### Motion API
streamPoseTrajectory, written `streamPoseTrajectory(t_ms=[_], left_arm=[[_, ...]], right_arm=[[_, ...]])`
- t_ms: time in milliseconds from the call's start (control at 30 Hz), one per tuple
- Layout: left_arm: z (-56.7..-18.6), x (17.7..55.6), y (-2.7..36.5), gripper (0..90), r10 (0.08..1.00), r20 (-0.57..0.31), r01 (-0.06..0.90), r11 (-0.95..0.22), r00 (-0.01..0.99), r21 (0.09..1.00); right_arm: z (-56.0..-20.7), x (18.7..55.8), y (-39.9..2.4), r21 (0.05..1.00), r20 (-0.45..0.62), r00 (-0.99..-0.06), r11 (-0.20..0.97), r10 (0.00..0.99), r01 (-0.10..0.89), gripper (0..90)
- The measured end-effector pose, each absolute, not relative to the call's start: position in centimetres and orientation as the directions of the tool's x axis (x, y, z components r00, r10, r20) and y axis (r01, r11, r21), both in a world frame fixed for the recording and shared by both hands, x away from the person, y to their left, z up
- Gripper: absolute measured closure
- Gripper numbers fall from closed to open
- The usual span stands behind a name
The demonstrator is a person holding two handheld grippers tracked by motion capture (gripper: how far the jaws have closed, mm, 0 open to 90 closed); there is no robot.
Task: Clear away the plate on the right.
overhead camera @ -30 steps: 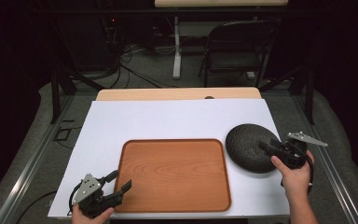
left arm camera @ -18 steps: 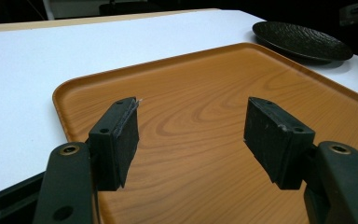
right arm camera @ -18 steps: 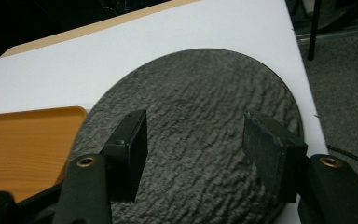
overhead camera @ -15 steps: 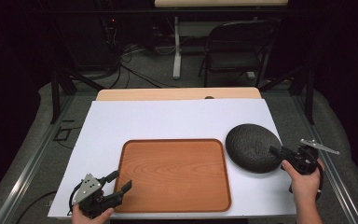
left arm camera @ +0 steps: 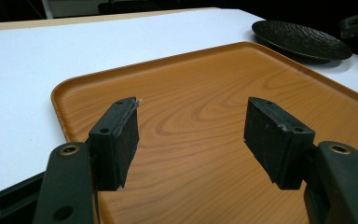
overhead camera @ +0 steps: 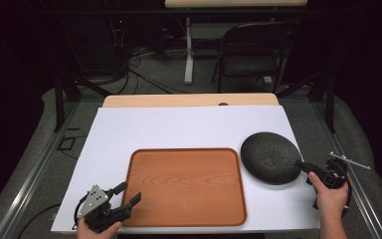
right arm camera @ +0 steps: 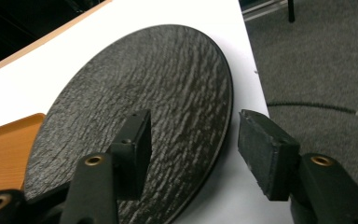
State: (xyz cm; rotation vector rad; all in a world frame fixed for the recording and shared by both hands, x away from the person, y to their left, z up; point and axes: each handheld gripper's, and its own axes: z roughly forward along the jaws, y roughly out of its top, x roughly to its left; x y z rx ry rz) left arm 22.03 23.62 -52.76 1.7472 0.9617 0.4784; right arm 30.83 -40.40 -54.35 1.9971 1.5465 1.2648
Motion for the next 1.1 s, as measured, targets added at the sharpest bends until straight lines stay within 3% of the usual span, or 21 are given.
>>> streamPoseTrajectory(t_ms=[300, 1100], left_arm=[[-52.8, 22.1, 23.6, 35.5, 0.788, -0.128, 0.380, -0.141, 0.602, 0.914], [-52.9, 22.2, 23.6, 35.6, 0.787, -0.136, 0.395, -0.146, 0.602, 0.907]], right_arm=[[-55.2, 30.9, -40.9, 0.641, 0.509, 0.074, -0.435, 0.857, 0.633, 48.6], [-56.2, 31.3, -40.6, 0.594, 0.561, 0.051, -0.445, 0.826, 0.671, 55.3]])
